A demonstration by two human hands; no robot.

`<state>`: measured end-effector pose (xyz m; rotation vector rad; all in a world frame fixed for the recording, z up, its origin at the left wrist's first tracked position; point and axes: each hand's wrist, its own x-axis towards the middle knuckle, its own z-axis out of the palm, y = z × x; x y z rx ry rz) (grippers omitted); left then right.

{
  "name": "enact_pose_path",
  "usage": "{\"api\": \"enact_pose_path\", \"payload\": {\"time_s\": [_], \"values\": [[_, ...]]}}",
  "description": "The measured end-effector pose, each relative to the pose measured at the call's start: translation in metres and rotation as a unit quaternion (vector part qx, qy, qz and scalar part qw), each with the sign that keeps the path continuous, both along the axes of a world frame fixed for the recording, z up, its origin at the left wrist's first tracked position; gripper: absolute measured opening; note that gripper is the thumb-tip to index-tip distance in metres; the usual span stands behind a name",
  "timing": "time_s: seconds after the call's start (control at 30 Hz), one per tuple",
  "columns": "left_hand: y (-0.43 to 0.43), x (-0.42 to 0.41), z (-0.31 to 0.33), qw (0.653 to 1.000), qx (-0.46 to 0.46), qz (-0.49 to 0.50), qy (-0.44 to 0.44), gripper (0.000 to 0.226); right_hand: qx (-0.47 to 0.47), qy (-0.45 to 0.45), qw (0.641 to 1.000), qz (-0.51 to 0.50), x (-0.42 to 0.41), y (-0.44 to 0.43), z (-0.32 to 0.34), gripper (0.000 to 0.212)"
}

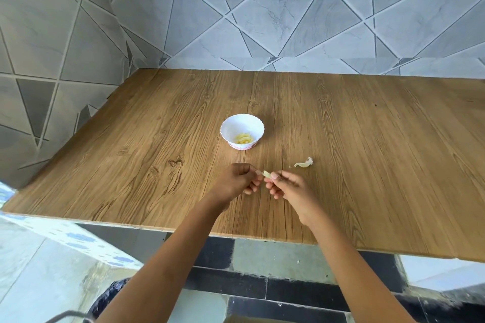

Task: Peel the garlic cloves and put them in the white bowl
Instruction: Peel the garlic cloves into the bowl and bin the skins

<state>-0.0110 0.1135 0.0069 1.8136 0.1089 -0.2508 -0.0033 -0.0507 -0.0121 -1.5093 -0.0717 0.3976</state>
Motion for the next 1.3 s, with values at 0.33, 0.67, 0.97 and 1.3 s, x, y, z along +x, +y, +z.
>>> {"api": "enact_pose_path", "payload": {"time_s": [0.33, 0.67, 0.97, 1.3], "values": [[0.001, 0.0, -0.011, 0.947, 0.305, 0.003, -0.099, 0.007, -0.065, -0.061, 0.995, -0.038, -0.001, -0.003, -0.011, 0.014], [-0.003, -0.002, -0.006, 0.937, 0.322, 0.025, -0.136, 0.018, -0.175, -0.166, 0.962, -0.13, 0.003, 0.004, -0.019, 0.011], [-0.016, -0.008, 0.0, 0.916, 0.388, 0.003, -0.106, 0.021, -0.273, -0.227, 0.926, -0.126, 0.002, -0.005, -0.022, 0.017], [-0.026, -0.003, -0.011, 0.906, 0.401, -0.001, -0.135, 0.011, -0.246, -0.217, 0.942, -0.072, -0.002, -0.013, -0.012, 0.024]]}}
